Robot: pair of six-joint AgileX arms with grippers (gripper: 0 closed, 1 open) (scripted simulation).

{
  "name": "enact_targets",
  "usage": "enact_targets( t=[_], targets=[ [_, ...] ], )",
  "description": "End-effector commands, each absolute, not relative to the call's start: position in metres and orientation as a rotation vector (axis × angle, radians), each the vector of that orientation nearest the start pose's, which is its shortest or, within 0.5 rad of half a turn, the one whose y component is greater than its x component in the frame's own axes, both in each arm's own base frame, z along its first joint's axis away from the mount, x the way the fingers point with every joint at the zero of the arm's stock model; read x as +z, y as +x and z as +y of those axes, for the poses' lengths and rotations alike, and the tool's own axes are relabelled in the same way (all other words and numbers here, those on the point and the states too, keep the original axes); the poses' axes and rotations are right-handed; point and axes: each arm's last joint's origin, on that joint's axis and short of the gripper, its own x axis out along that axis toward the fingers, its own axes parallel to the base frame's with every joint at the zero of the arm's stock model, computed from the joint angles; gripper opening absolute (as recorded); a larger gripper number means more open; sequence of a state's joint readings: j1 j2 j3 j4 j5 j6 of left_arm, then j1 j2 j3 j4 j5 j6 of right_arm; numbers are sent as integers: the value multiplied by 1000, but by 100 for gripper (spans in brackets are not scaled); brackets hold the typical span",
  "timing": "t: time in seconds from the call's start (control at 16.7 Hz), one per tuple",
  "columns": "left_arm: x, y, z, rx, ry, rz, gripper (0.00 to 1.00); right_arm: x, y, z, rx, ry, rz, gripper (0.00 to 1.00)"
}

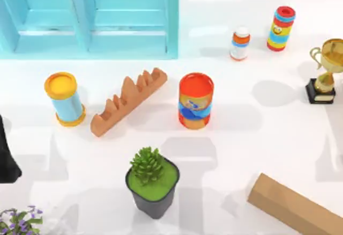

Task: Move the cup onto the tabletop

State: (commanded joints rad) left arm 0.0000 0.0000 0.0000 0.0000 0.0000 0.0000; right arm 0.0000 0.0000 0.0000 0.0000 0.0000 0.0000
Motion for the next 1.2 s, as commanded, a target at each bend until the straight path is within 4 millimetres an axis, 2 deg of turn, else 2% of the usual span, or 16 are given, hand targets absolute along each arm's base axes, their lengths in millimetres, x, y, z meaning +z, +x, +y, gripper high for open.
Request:
enact_targets(
  t=[0.18,0.3,0.42,0.6,0.72,0.9,1.02,1.2],
  targets=[
    [160,106,-1,0,0,0,100,162,106,-2,-5,-5,11,100],
    [160,106,-1,0,0,0,100,170,106,-4,-27,-27,64,100],
    [160,106,-1,0,0,0,100,186,108,-8,-61,-59,157,100],
    [160,106,-1,0,0,0,100,220,118,-18,-117,-113,364,100],
    [160,106,-1,0,0,0,100,243,135,-28,-145,-140,544,100],
    [160,106,-1,0,0,0,100,268,174,-52,-159,-151,845,100],
    [160,106,-1,0,0,0,100,275,203,-73,-147,-137,1039,100],
    [160,106,-1,0,0,0,100,274,241,-109,-106,-95,1281,100]
  ],
)
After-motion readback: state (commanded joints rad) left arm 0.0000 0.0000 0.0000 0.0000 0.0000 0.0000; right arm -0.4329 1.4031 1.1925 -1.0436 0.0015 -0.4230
